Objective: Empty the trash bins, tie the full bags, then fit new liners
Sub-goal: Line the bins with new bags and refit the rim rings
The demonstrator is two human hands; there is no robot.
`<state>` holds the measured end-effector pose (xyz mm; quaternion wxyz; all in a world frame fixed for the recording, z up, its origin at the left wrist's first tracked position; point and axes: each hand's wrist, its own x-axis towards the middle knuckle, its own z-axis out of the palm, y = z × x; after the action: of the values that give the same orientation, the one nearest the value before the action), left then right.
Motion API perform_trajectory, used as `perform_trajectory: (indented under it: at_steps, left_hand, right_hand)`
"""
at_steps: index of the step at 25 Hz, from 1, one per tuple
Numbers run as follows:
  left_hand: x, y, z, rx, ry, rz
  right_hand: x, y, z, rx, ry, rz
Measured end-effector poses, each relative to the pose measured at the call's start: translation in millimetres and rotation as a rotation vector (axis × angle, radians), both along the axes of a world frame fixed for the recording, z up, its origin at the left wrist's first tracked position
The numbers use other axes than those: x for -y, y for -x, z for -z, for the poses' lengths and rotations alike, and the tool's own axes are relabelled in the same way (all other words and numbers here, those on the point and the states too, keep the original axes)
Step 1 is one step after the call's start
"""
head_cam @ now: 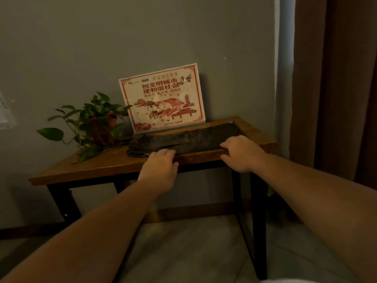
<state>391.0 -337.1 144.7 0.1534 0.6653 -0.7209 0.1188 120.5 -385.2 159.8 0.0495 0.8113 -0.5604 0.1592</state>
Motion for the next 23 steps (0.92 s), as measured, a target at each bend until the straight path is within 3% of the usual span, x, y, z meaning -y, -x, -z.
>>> perform_trajectory:
  at_steps: [2,4,6,11,13,15,17,19,21,23]
  left_hand:
    - [17,4,8,0.069,-0.001,-0.025]
    - [23,4,12,0.107,0.155,-0.042]
    - [18,2,14,0.028,0.259,-0.061]
    - [11,3,-2,-0.204,0.225,-0.081]
    - [5,9,-5,-0.357,0.302,-0.133]
    - [-6,22,-1,-0.724,0.295,-0.208]
    - [-26,43,7,-1.262,0.102,-0.228]
    - [-43,59,18,-1.667,-0.079,-0.095]
    - [-56,62,27,-1.904,-0.194,0.088]
    - [-68,57,32,-2.007,-0.292,0.188]
  right_hand:
    - [9,5,11,-0.012,0.116,-0.048]
    - [12,8,14,0.082,0.209,-0.093]
    - [13,8,13,0.139,0.283,-0.096]
    - [10,-7,-23,0.31,0.301,-0.083]
    - [3,-14,-40,0.433,0.342,-0.106]
    - [-12,-18,-44,0.468,0.455,-0.127]
    - [-39,-22,-35,0.403,0.577,-0.173]
    - [-68,-26,-19,0.384,0.581,-0.301]
    - [-96,-31,2,0.354,0.508,-0.435]
    - [-121,-41,31,0.271,0.399,-0.553]
